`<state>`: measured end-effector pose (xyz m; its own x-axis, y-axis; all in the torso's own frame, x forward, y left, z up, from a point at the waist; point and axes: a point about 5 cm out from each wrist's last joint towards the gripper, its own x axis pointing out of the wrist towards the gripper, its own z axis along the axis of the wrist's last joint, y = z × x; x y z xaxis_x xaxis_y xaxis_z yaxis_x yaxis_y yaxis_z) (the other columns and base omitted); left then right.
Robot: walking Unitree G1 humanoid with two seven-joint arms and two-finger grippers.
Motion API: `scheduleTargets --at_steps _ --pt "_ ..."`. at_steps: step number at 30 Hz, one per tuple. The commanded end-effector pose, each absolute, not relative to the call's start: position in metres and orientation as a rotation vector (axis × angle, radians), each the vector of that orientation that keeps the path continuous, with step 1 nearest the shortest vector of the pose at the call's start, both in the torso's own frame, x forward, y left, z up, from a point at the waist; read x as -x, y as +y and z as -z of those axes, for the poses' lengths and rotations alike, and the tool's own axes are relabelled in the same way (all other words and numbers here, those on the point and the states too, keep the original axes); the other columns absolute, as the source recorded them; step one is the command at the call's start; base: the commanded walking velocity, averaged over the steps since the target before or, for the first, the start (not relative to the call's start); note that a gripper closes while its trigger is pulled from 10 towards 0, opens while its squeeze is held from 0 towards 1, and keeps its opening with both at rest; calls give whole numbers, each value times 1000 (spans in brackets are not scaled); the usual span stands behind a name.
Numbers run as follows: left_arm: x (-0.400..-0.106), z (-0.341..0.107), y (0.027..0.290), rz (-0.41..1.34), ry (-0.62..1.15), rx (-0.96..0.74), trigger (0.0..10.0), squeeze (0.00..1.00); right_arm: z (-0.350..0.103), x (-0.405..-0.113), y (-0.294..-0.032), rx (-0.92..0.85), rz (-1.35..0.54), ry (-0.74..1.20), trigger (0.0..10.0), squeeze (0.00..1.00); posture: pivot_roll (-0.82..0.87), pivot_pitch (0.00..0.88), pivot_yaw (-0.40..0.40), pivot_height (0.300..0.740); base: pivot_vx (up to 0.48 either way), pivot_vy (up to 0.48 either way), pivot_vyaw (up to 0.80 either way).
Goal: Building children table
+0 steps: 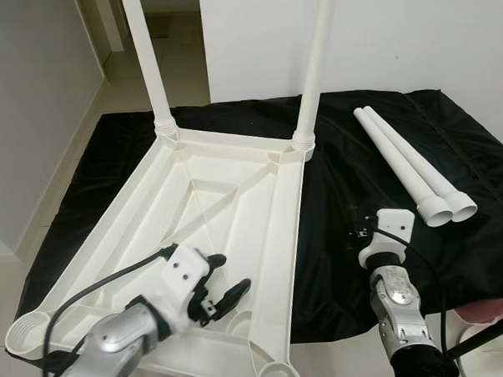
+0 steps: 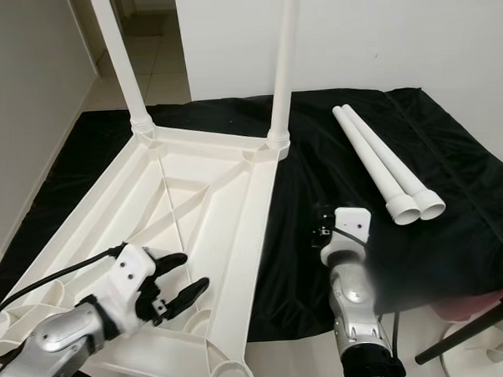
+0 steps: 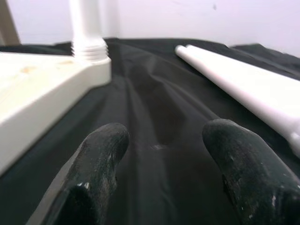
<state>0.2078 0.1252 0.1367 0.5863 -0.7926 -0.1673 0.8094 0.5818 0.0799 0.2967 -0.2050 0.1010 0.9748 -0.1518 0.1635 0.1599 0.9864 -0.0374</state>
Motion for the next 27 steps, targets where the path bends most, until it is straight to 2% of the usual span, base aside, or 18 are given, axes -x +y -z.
scheduleTargets --at_steps 1,2,3,4,13,14,27 --pt "-201 -140 125 1055 121 -142 10000 0 -100 -296 -207 46 160 -148 10000 0 30 0 3 740 0 0 0" --pt "-201 -140 125 1055 121 -142 10000 0 -100 -296 -207 46 160 -148 10000 0 30 0 3 740 0 0 0" --pt "-195 -137 134 1094 179 -165 10000 439 -99 -296 -209 30 170 -138 10000 0 32 0 0 740 0 0 0" --pt "-192 -135 137 1107 205 -181 10000 1000 -99 -296 -210 29 172 -137 10000 0 33 0 -1 740 0 0 0" --pt "-187 -136 146 1143 233 -223 10000 1000 -101 -299 -209 32 163 -134 10000 0 40 0 -10 740 0 0 0" --pt "-185 -134 150 1143 268 -238 10000 0 -101 -300 -209 32 161 -131 10000 0 43 0 -14 740 0 0 0" --pt "-179 -127 163 1159 358 -298 10000 0 -102 -303 -210 39 152 -123 10000 0 45 0 -16 740 0 0 0"
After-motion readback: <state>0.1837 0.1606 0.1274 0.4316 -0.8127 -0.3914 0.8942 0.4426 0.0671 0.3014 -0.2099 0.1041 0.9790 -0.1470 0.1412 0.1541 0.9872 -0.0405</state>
